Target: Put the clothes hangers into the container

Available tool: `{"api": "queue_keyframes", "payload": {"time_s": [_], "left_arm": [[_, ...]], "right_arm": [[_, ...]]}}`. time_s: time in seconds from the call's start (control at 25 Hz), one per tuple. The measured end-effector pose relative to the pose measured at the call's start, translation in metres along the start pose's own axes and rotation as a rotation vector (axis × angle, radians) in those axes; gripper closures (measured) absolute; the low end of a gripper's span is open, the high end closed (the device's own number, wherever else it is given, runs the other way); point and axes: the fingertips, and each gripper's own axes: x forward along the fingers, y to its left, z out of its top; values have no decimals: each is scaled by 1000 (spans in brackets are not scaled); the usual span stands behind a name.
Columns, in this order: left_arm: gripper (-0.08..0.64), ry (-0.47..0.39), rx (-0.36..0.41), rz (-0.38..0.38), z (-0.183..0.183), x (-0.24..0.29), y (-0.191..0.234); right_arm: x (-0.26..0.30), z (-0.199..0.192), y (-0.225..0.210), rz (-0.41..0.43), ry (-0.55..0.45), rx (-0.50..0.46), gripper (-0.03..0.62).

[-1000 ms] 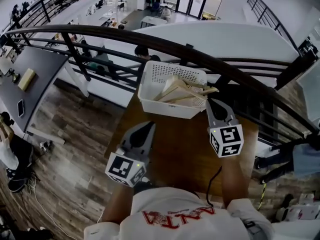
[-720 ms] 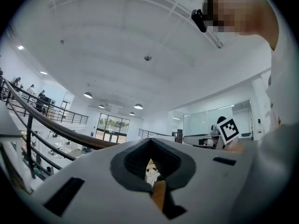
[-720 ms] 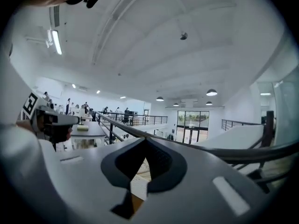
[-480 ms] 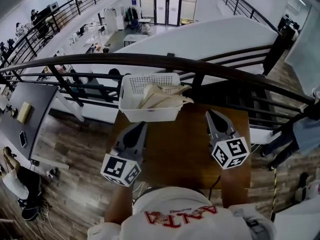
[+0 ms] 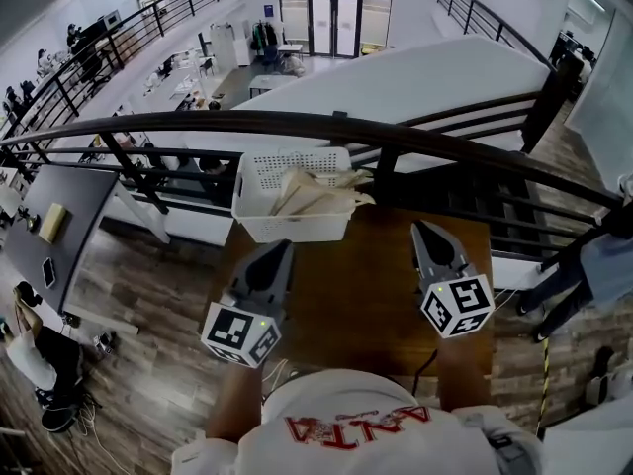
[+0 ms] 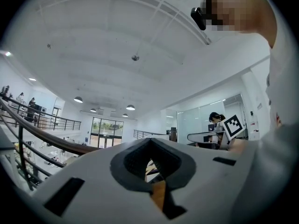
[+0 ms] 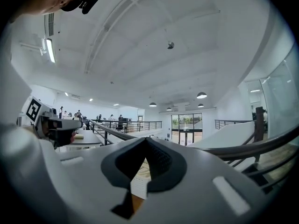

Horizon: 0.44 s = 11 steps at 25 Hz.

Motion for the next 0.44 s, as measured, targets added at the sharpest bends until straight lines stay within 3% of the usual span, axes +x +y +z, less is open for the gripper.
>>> {"api": "queue_keyframes", "payload": {"time_s": [0.44], "left_arm": [[551,-8,5,24,-8,-7,13]], "right_arm": [[12,-7,10,21,10,-27,591]]}}
